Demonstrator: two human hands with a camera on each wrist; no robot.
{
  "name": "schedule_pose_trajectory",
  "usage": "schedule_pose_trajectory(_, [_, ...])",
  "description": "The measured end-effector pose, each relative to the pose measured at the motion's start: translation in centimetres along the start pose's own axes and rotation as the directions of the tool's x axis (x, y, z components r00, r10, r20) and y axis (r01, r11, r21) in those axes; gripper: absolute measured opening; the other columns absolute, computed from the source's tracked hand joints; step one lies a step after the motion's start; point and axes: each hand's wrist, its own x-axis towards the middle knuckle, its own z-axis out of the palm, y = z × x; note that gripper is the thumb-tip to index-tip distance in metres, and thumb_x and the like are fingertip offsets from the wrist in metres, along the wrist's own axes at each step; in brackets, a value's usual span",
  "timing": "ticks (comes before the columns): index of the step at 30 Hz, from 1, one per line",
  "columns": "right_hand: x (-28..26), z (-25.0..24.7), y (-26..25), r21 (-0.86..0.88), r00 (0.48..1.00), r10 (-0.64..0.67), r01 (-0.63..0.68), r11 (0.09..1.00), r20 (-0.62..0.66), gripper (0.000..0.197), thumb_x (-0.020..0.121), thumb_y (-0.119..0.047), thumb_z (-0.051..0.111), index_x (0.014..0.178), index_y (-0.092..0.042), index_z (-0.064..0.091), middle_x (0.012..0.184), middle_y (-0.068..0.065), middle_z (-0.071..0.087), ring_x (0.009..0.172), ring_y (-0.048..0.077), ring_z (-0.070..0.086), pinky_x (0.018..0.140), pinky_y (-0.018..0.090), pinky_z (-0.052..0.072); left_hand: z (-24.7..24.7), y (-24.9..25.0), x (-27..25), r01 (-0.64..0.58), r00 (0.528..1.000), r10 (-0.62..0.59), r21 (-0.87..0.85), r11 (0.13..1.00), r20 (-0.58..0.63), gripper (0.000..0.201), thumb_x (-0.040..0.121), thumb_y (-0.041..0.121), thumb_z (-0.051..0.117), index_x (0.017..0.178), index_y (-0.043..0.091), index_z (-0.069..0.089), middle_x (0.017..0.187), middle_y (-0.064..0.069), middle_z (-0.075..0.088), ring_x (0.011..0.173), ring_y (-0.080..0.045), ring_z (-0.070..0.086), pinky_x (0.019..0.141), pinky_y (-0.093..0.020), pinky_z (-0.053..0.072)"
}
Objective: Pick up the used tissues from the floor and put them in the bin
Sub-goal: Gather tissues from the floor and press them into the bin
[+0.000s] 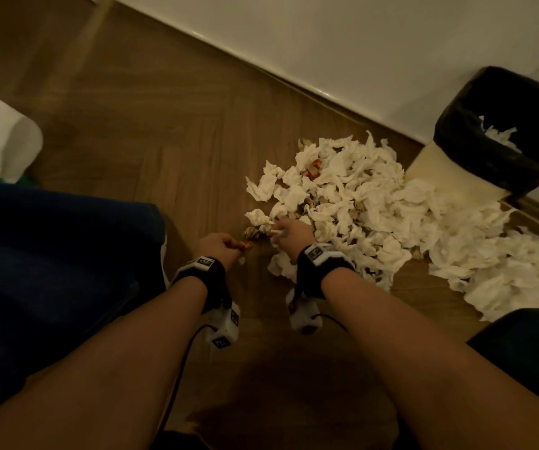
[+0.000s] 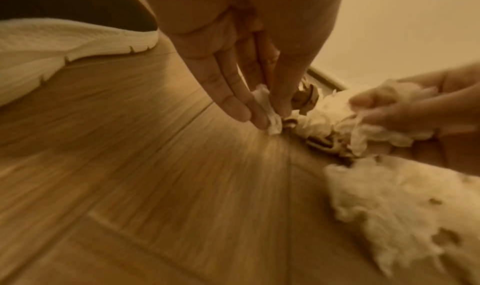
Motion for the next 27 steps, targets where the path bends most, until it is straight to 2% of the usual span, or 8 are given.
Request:
schedule_pose_trajectory(3, [-0.7, -1.8, 0.8, 0.511, 0.991, 0.115, -0.064, 0.857, -0.068, 0.027, 0.086, -0.004, 0.061, 0.108, -0.018, 0.059, 0.121, 0.005, 0.055, 0.101, 0.019, 0.055, 0.079, 0.03, 0.049, -0.2, 1.6, -0.6, 0.008, 1.0, -0.004, -0.158, 0.987, 0.03, 0.015, 0.081, 0.007, 0.068, 0.071, 0.018, 0.065, 0.087, -0.004, 0.07, 0.073, -0.012, 0.067, 0.063, -0.023, 0.057])
schedule_pose_trajectory(5, [-1.4, -3.0, 1.2, 0.618, 0.993, 0.105, -0.052, 0.785, -0.05, 0.028, 0.088, -0.003, 0.057, 0.11, -0.021, 0.06, 0.127, 0.003, 0.051, 0.108, 0.019, 0.052, 0.088, 0.033, 0.048, -0.6, 3.0, -1.3, -0.002, 0.999, 0.015, -0.232, 0.973, 0.052, 0.015, 0.083, 0.006, 0.065, 0.073, 0.017, 0.064, 0.081, 0.001, 0.068, 0.061, -0.006, 0.065, 0.053, -0.018, 0.053])
schedule_pose_trajectory(8, [-2.6, -4.7, 1.5, 0.752, 0.991, 0.132, -0.111, 0.649, 0.032, 0.03, 0.095, -0.001, 0.045, 0.108, -0.02, 0.064, 0.134, 0.012, 0.051, 0.115, 0.025, 0.051, 0.101, 0.041, 0.045, -1.2, 5.1, -2.2, -0.04, 0.997, 0.06, -0.314, 0.949, 0.056, 0.011, 0.084, 0.007, 0.066, 0.075, 0.015, 0.064, 0.076, 0.001, 0.066, 0.055, -0.007, 0.064, 0.054, -0.022, 0.054])
schedule_pose_trajectory(12, [-4.2, -7.0, 0.9, 0.913, 0.954, 0.264, -0.229, 0.339, 0.141, 0.03, 0.1, -0.005, 0.032, 0.096, -0.016, 0.06, 0.111, 0.012, 0.053, 0.074, 0.019, 0.05, 0.058, 0.026, 0.042, -1.9, 8.1, -3.6, -0.074, 0.99, 0.119, -0.433, 0.898, 0.078, 0.014, 0.082, 0.003, 0.067, 0.074, 0.013, 0.061, 0.078, -0.001, 0.066, 0.054, -0.01, 0.065, 0.051, -0.021, 0.054])
schedule_pose_trajectory(15, [-5.9, -8.9, 0.6, 0.957, 0.923, 0.318, -0.266, 0.115, 0.218, 0.021, 0.091, -0.007, 0.034, 0.086, -0.011, 0.054, 0.087, 0.008, 0.054, 0.059, 0.017, 0.043, 0.045, 0.022, 0.034, -2.0, 10.1, -4.8, -0.078, 0.984, 0.149, -0.523, 0.849, 0.094, 0.02, 0.081, 0.0, 0.068, 0.069, 0.012, 0.057, 0.082, -0.008, 0.067, 0.056, -0.017, 0.065, 0.052, -0.025, 0.056])
schedule_pose_trajectory(17, [-7.0, -10.2, 0.4, 0.965, 0.927, 0.312, -0.245, 0.09, 0.207, 0.016, 0.087, -0.019, 0.039, 0.072, -0.015, 0.045, 0.067, 0.001, 0.045, 0.05, 0.014, 0.034, 0.037, 0.017, 0.026, -1.9, 11.5, -5.6, -0.085, 0.98, 0.174, -0.574, 0.815, 0.102, 0.025, 0.083, -0.003, 0.065, 0.068, 0.012, 0.052, 0.078, -0.011, 0.064, 0.053, -0.02, 0.065, 0.052, -0.028, 0.054])
schedule_pose_trajectory(20, [-8.3, -12.4, 0.6, 0.964, 0.901, 0.425, -0.186, 0.19, 0.09, 0.037, 0.096, -0.036, 0.037, 0.064, -0.017, 0.04, 0.06, -0.001, 0.037, 0.048, 0.014, 0.029, 0.033, 0.017, 0.025, -1.7, 13.8, -6.8, -0.123, 0.963, 0.241, -0.594, 0.795, 0.124, 0.027, 0.085, -0.004, 0.061, 0.068, 0.012, 0.047, 0.074, -0.006, 0.063, 0.044, -0.011, 0.064, 0.05, -0.026, 0.052])
schedule_pose_trajectory(27, [-10.9, -19.3, 2.1, 0.985, 0.845, 0.53, -0.02, 0.171, -0.074, 0.033, 0.101, -0.027, 0.034, 0.074, -0.014, 0.046, 0.059, 0.002, 0.035, 0.046, 0.013, 0.028, 0.038, 0.019, 0.024, -1.5, 20.8, -9.0, -0.203, 0.921, 0.377, -0.702, 0.683, 0.101, 0.013, 0.085, -0.002, 0.063, 0.078, 0.009, 0.062, 0.089, -0.007, 0.067, 0.049, -0.011, 0.066, 0.052, -0.022, 0.056])
